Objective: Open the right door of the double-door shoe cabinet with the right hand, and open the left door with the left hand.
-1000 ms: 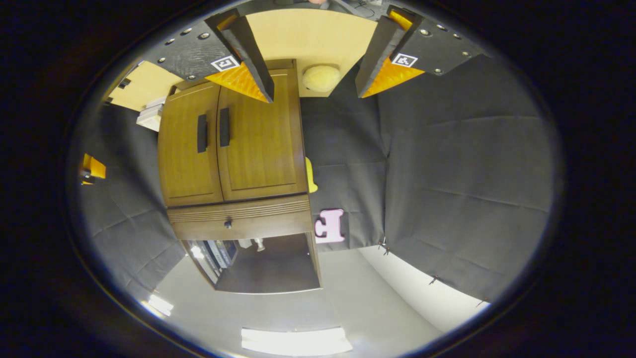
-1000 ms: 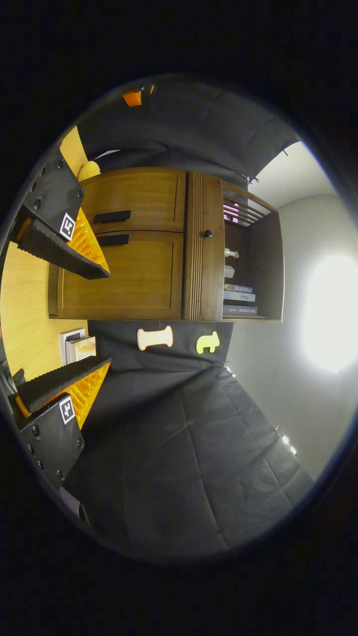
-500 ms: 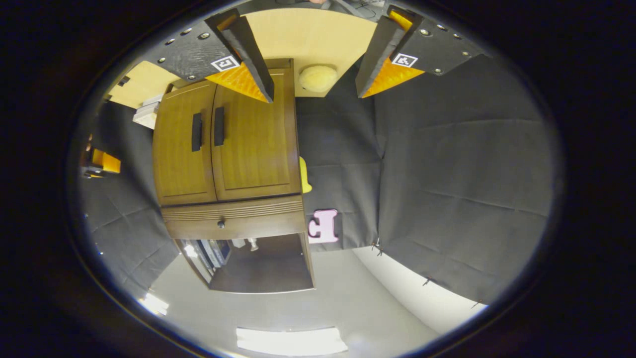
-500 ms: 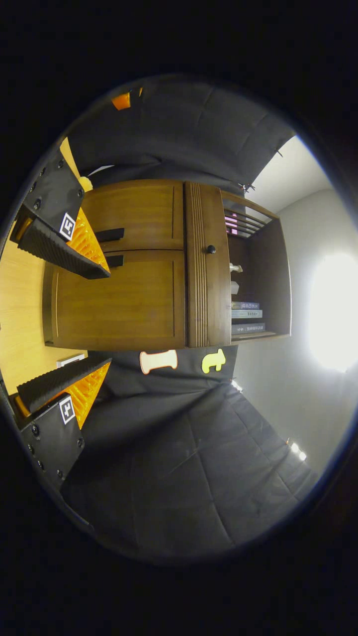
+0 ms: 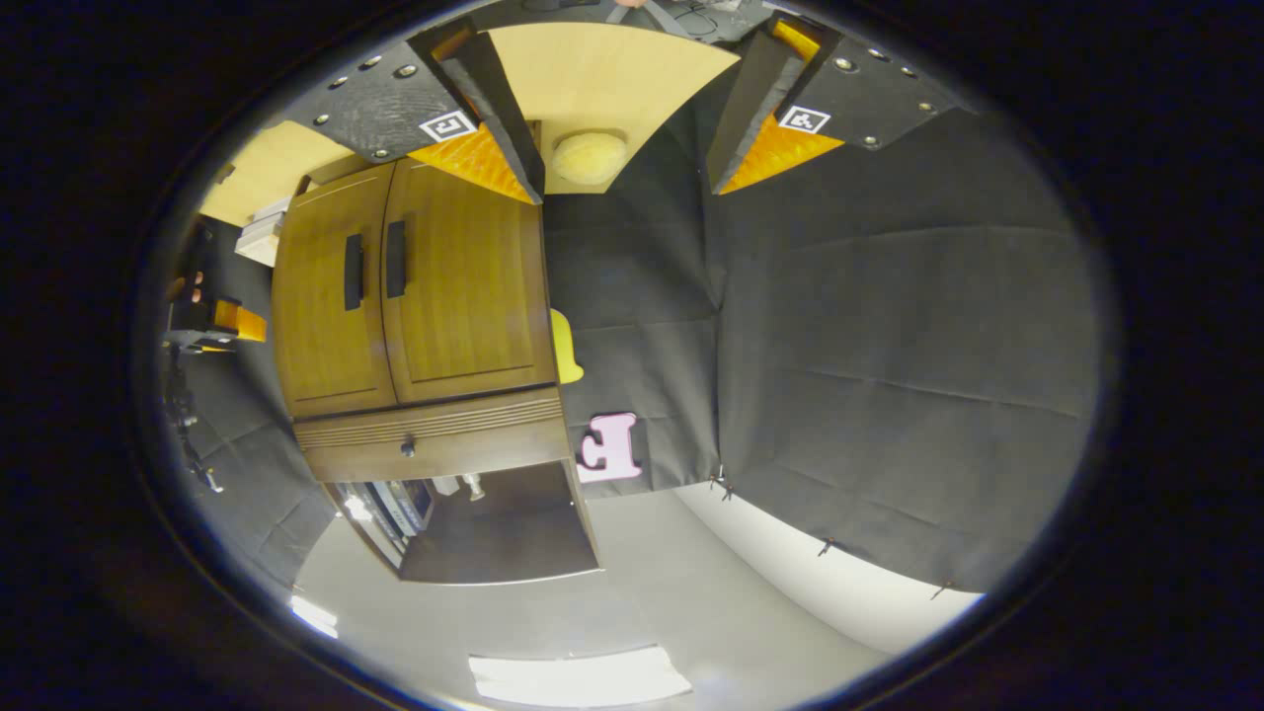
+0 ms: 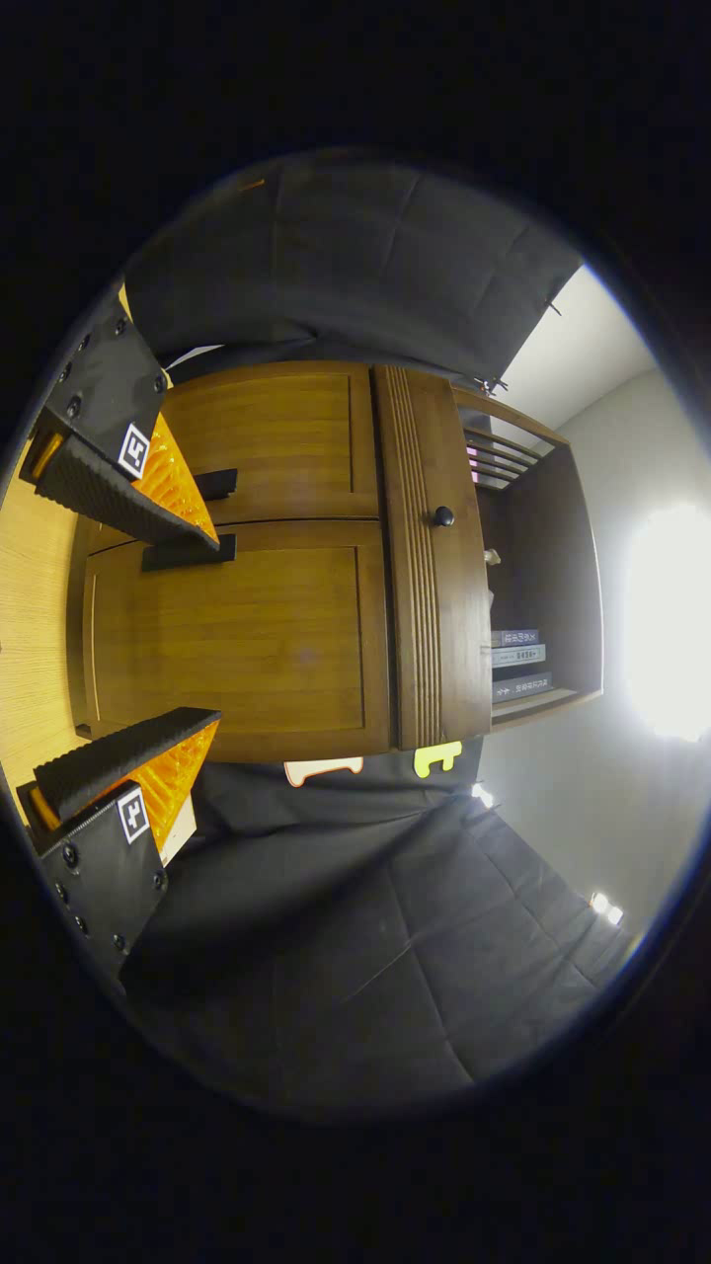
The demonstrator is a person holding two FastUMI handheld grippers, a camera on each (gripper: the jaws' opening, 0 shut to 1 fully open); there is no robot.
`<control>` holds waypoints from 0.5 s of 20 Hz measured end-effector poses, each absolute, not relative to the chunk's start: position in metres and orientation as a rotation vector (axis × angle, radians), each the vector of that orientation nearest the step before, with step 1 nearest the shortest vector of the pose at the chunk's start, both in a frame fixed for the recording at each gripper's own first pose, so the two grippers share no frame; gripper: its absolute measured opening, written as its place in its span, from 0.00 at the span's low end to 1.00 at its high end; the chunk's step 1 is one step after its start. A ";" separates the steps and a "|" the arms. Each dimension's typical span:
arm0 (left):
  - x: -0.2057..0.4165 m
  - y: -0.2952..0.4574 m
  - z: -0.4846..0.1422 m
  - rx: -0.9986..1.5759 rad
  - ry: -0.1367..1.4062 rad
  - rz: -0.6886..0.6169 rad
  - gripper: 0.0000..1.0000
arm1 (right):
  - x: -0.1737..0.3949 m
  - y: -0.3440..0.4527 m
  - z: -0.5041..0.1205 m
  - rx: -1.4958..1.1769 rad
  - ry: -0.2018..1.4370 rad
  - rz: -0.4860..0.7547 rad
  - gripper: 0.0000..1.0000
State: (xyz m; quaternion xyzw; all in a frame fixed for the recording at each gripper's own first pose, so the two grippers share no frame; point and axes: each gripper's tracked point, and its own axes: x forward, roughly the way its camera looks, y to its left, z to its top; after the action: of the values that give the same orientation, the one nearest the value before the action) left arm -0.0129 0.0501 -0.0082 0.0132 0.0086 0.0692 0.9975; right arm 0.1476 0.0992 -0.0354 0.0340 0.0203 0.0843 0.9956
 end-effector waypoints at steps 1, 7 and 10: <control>-0.013 0.051 -0.008 0.028 0.021 0.150 0.95 | 0.153 0.104 -0.039 0.064 0.042 0.173 0.97; -0.014 0.061 -0.015 0.034 0.032 0.218 0.98 | 0.188 0.130 -0.057 0.051 0.068 0.195 0.97; -0.015 0.062 -0.014 0.037 0.038 0.241 0.98 | 0.203 0.146 -0.068 0.045 0.082 0.215 0.97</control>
State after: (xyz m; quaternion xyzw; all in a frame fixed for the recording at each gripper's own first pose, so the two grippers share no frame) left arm -0.0154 0.0621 -0.0137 0.0185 0.0190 0.1202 0.9924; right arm 0.2026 0.1461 -0.0677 0.0222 0.0409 0.1074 0.9931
